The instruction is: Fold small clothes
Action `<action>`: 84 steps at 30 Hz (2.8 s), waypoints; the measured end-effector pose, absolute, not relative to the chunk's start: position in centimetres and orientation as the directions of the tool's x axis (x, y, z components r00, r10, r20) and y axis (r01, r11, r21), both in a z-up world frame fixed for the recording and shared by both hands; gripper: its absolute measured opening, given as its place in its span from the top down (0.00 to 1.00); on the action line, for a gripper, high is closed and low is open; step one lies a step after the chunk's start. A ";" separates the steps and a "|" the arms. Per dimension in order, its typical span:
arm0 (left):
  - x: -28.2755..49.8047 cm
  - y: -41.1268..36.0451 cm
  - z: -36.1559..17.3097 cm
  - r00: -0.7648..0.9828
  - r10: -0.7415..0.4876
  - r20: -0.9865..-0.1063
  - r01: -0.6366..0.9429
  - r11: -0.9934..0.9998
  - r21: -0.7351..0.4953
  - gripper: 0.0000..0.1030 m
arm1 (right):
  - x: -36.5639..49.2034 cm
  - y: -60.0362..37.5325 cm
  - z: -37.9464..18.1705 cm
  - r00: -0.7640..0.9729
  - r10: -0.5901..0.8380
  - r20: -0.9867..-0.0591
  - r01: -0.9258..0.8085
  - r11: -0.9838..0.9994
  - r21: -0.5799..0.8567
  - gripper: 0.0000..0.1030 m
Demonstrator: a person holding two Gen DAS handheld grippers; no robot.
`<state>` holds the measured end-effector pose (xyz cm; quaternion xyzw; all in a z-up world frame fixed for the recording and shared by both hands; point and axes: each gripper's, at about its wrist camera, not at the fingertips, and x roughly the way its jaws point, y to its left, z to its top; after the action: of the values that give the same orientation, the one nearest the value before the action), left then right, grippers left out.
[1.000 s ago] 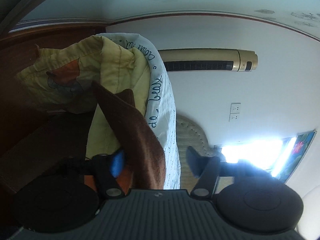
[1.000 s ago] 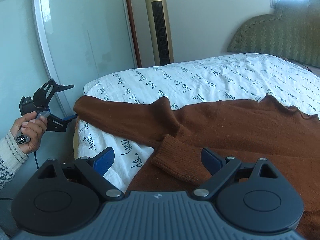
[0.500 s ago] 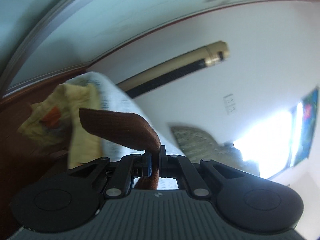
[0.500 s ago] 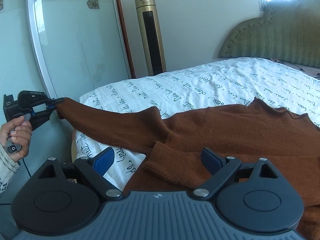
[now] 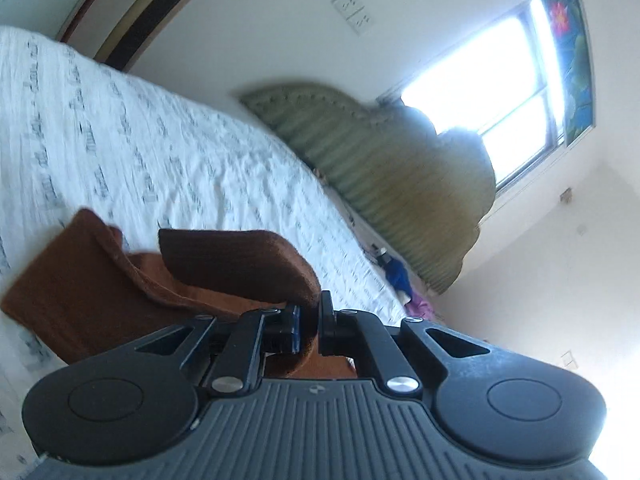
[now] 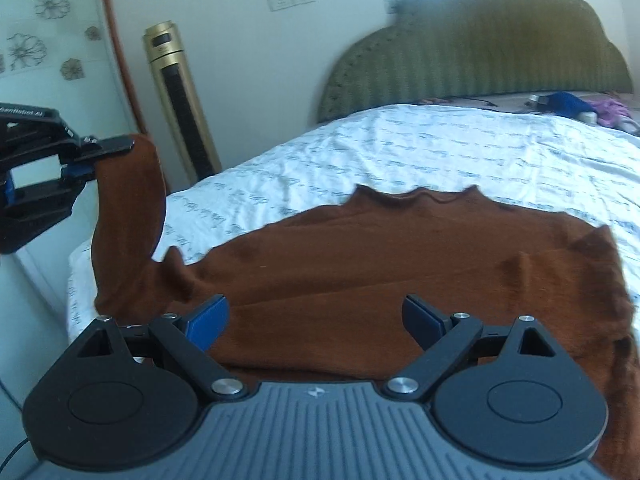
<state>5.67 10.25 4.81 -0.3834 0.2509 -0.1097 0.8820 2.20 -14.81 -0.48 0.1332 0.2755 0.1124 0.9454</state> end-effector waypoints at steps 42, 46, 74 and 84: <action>6.6 24.4 -5.0 0.609 -0.629 -0.483 -0.077 0.560 -0.825 0.70 | 10.7 -13.1 5.6 0.839 0.340 -0.425 -0.334 0.938 0.091 0.92; 5.7 23.6 -5.4 0.571 -0.661 -0.487 -0.055 0.561 -0.826 0.70 | 8.6 -18.7 -0.1 0.781 0.219 -0.585 -0.200 0.975 0.097 0.67; 11.7 21.7 -4.1 0.500 -0.641 -0.582 0.015 0.679 -0.734 0.56 | 3.5 -29.1 -7.1 0.701 0.433 -0.567 0.105 0.724 0.682 0.85; 10.4 22.3 -4.5 0.499 -0.644 -0.580 -0.051 0.646 -0.762 0.88 | 3.8 -26.5 -0.6 0.788 0.343 -0.511 -0.044 0.860 0.508 0.94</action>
<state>10.42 22.33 -4.51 -0.3754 0.4628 -0.1900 0.7803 3.77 -26.53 -0.57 0.2425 0.3077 0.1059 0.9140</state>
